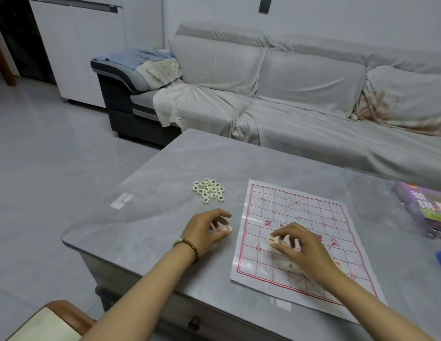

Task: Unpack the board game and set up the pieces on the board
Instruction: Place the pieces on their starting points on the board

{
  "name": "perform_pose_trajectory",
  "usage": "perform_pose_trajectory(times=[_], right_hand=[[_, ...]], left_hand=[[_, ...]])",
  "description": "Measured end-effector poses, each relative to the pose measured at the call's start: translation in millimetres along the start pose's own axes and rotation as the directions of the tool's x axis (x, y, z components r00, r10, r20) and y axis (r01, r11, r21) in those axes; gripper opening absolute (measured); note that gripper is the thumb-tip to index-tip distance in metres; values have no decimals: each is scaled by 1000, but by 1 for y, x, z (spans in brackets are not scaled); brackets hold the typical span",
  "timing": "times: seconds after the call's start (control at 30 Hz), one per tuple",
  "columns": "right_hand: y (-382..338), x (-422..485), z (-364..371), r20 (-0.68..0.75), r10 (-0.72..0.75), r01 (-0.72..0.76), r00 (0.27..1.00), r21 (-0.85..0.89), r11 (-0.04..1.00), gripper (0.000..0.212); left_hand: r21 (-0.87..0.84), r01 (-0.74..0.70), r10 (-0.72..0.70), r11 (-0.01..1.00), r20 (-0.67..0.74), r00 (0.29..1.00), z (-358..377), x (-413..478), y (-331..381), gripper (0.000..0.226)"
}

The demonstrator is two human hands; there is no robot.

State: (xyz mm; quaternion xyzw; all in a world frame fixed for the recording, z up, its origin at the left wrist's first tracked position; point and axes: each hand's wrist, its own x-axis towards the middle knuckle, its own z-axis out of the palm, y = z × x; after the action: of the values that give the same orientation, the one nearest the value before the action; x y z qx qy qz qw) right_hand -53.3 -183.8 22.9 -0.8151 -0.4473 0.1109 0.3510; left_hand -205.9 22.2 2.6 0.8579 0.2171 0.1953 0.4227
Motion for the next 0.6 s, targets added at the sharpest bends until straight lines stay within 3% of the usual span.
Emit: perform_pose_trajectory(times=[0.1,0.2,0.4,0.6], right_hand=[[28,-24,-37,-40,95,-98,995,-62,993,21],[51,-43,-62,-73,154,-158,985,-46,986,20],[83,-68,-75,-116,268,-267,956,20,963,14],[96,-77,-67,-4,306,-306,952,-19,952,21]], left_hand=[[-86,-33,43,996,116,992,35,-4,35,34],[-1,-77,75,997,205,976,63,-5,52,36],[127,-64,29,990,264,964,89,-3,57,34],[179,-83,37,980,247,968,99,-4,57,33]])
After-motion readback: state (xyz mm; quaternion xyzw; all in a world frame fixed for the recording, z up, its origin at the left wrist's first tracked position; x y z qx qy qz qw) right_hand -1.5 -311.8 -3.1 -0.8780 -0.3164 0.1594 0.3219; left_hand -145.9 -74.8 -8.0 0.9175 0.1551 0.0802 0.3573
